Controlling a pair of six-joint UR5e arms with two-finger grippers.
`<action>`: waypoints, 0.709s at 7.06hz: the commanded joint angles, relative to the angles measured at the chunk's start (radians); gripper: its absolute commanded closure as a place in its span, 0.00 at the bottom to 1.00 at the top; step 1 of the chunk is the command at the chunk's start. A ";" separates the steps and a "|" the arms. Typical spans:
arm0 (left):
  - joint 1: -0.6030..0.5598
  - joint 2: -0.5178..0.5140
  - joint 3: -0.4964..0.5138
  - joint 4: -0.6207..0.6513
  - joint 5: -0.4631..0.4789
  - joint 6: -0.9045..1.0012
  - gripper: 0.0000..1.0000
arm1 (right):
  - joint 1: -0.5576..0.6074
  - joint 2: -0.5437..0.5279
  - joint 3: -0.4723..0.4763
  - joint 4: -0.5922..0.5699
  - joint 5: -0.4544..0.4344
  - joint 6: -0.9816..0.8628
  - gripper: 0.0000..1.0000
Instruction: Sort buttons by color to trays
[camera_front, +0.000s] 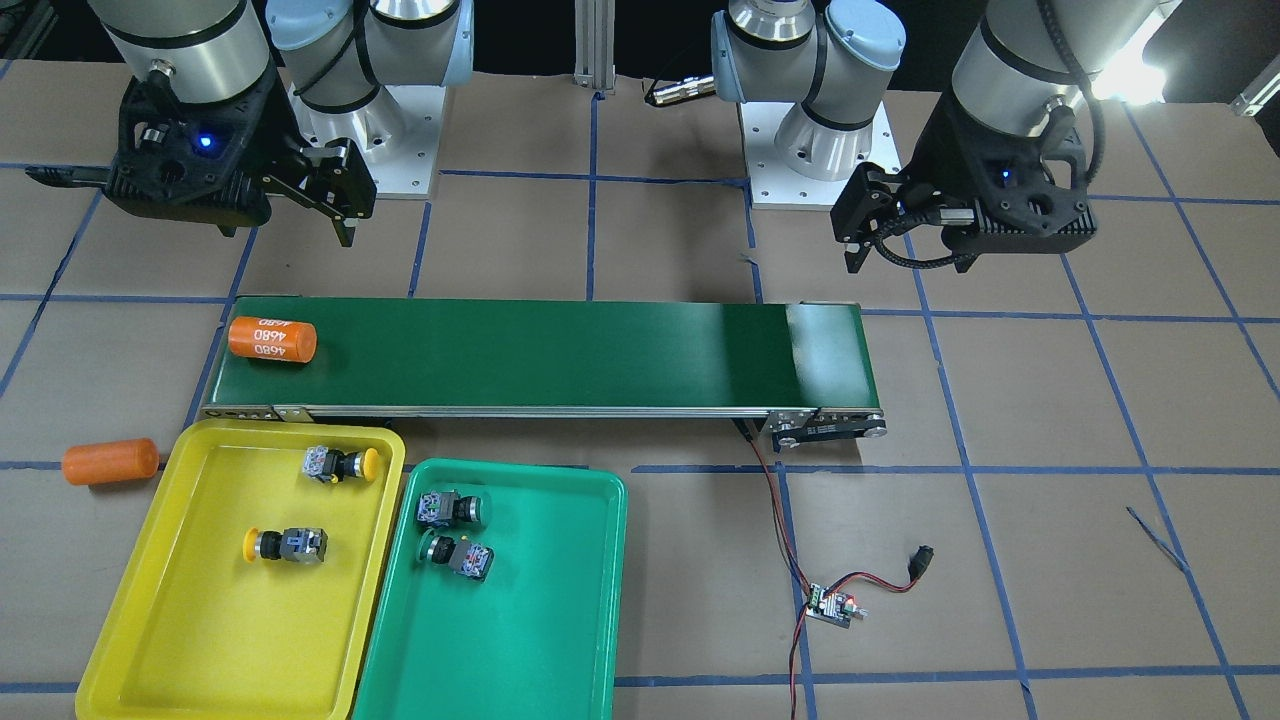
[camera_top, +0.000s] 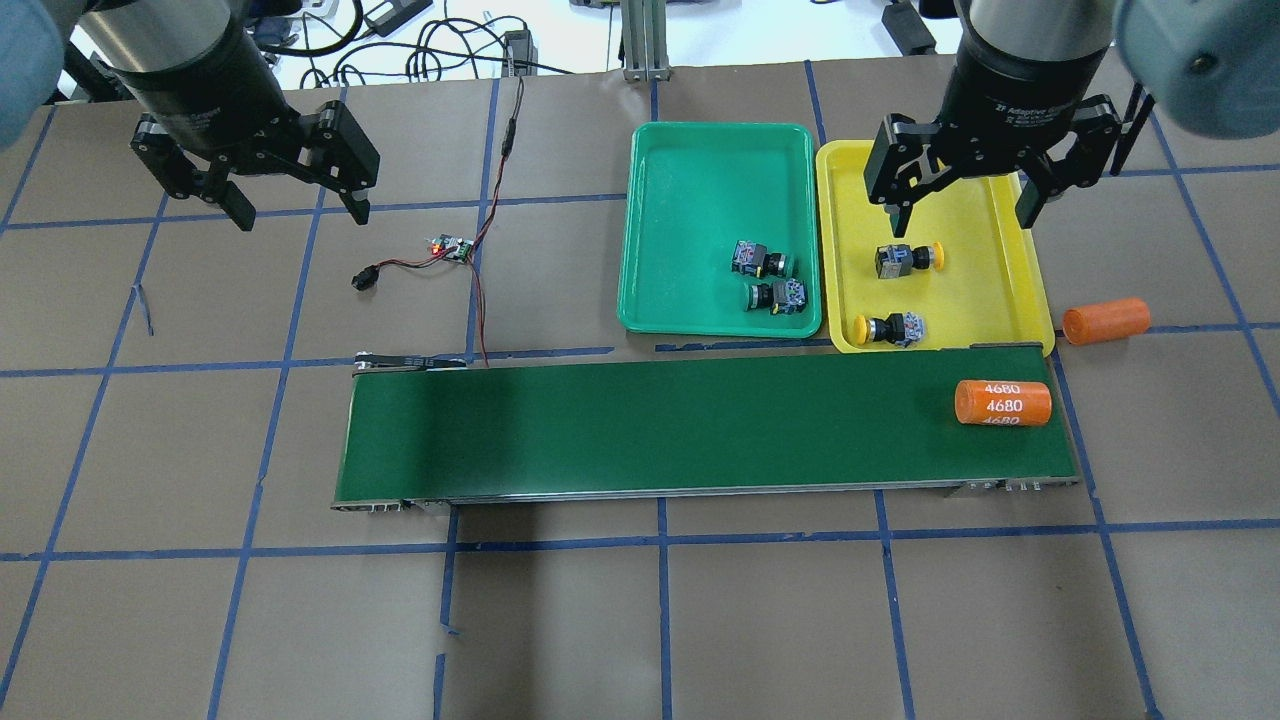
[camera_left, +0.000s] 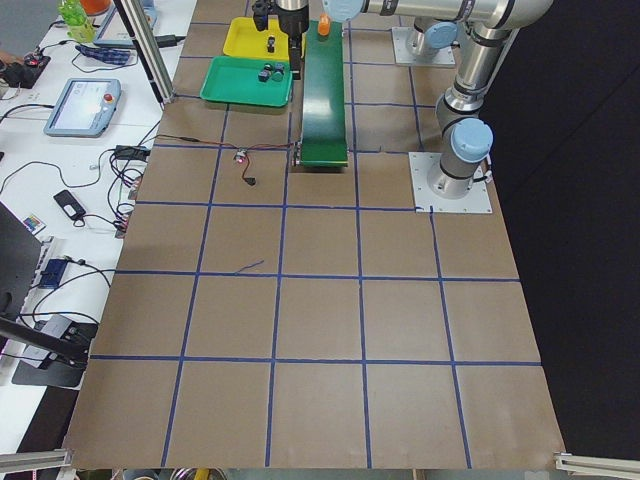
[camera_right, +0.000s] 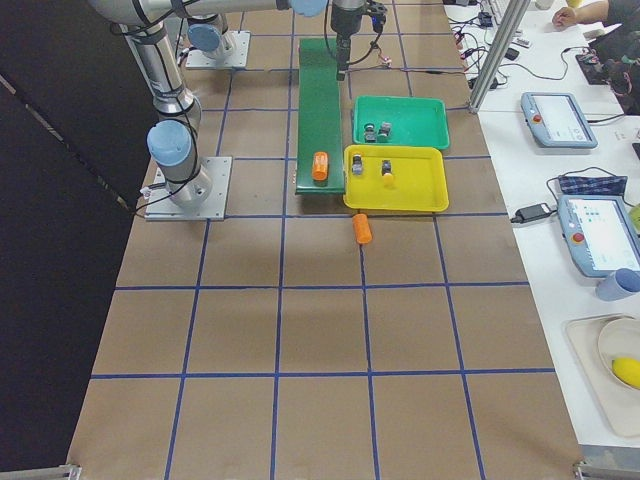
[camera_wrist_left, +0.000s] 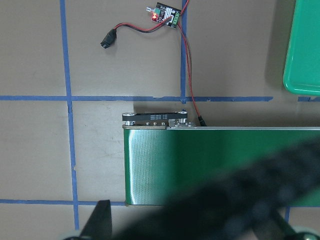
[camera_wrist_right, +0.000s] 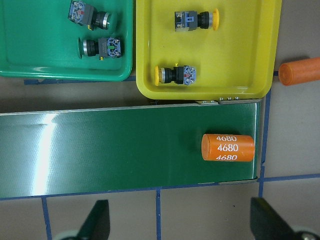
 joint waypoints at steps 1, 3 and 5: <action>0.000 0.000 0.001 -0.001 0.000 0.000 0.00 | 0.001 0.001 0.003 0.000 0.009 -0.002 0.00; 0.000 0.000 0.001 0.000 0.000 0.000 0.00 | 0.001 0.002 0.004 0.003 0.012 0.007 0.00; 0.000 0.001 -0.007 -0.001 0.000 -0.001 0.00 | 0.001 0.001 0.004 0.003 -0.003 -0.004 0.00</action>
